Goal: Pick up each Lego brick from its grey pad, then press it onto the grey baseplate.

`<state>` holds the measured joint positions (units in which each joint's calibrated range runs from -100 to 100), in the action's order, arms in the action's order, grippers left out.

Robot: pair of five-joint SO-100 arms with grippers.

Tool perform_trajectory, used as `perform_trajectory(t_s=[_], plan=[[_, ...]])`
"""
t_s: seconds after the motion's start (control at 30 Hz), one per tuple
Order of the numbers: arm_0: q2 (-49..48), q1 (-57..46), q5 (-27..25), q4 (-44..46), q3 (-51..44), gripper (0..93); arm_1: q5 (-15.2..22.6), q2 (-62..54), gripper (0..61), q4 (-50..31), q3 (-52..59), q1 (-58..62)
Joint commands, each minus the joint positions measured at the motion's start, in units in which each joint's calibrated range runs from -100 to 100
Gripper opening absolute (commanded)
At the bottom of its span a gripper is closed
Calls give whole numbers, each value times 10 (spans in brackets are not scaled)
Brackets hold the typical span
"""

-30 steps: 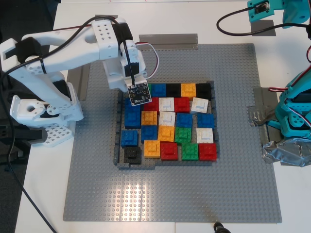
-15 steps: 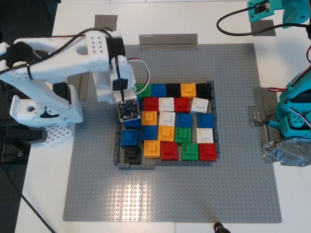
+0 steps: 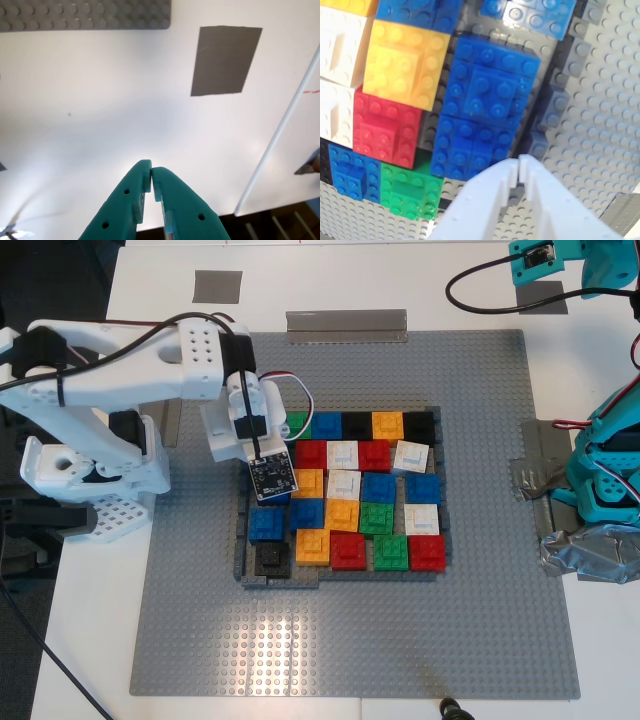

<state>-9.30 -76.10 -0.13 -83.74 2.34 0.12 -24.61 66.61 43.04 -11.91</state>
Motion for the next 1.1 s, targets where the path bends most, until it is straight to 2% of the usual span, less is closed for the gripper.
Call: perform_trajectory(t_s=[0.0,1.07], plan=[[-26,1,1,-4,-30,0,-6,14,2,-11,-21,-13],[-26,1,1,-4,-31,0,-8,39,2,-117,-62,0]])
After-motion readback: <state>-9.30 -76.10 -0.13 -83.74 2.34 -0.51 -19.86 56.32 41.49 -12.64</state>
